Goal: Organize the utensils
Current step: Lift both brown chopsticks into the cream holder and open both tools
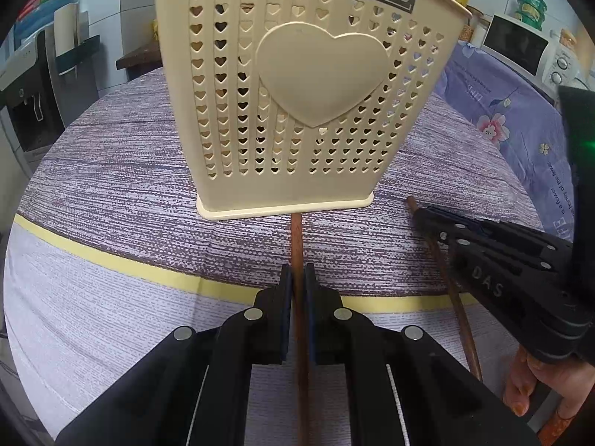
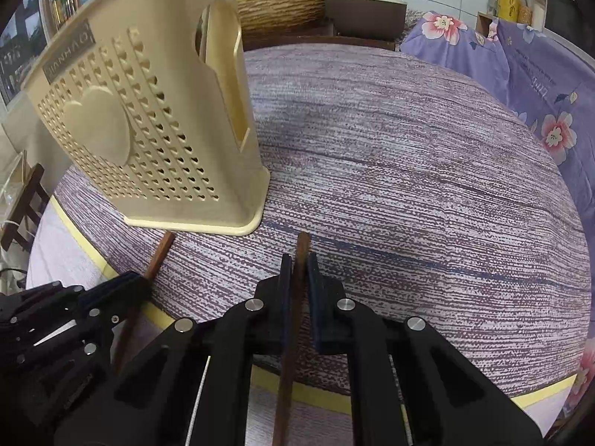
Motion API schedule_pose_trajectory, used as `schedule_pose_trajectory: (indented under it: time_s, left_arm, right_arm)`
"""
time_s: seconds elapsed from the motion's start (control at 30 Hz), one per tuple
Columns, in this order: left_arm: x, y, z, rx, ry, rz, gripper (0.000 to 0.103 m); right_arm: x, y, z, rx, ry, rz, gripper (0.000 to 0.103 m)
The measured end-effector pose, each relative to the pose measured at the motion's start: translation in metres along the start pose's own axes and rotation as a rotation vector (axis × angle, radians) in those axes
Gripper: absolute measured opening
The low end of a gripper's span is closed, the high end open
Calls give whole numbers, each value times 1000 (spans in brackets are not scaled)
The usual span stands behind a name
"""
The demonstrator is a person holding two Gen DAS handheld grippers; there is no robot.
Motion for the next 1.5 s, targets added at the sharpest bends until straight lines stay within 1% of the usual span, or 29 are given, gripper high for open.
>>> schedule_pose_trajectory:
  time_s: [0.17,0.27,0.4,0.57,0.63,0.7,0.8,0.87,1.03,1.5]
  left_arm:
    - [-7,-1,18,45,-24,15,8]
    - [-9,0,42,101,-36,10,8]
    - [-10,0,81,181,-63,6,8]
    - [-17,4,131,290,-83,15,8]
    - [-19,8,146,324,-96,22,8]
    - [-20,10,162,361,-95,18,8]
    - [-19,14,179,401,-84,12,8]
    - [-21,17,187,429,-90,15,7]
    - [-23,22,198,466,-99,22,7]
    - [-24,23,199,481,-102,22,7]
  right_arm:
    - [1,-4,30,60,75,-32,8]
    - [0,-7,55,107,115,-39,8]
    - [-4,-8,94,179,139,-20,8]
    - [-3,-1,144,274,173,-4,8]
    - [-1,4,163,311,192,-3,8]
    - [-1,7,182,342,217,6,8]
    - [-2,12,206,395,223,26,8]
    - [-3,12,217,418,225,31,8]
    - [-4,16,225,430,228,39,8]
    - [-9,19,227,428,222,59,8]
Point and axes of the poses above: each gripper's, at about its wrist camera, not at the fingertips, and z roughly against the way its jaws point, x to its right, y to its top, the point moved 4 cm from there along -z, roughly the way its jaws point, and after that the axes turned 5 degrees about -x, right-handed, at the moved point
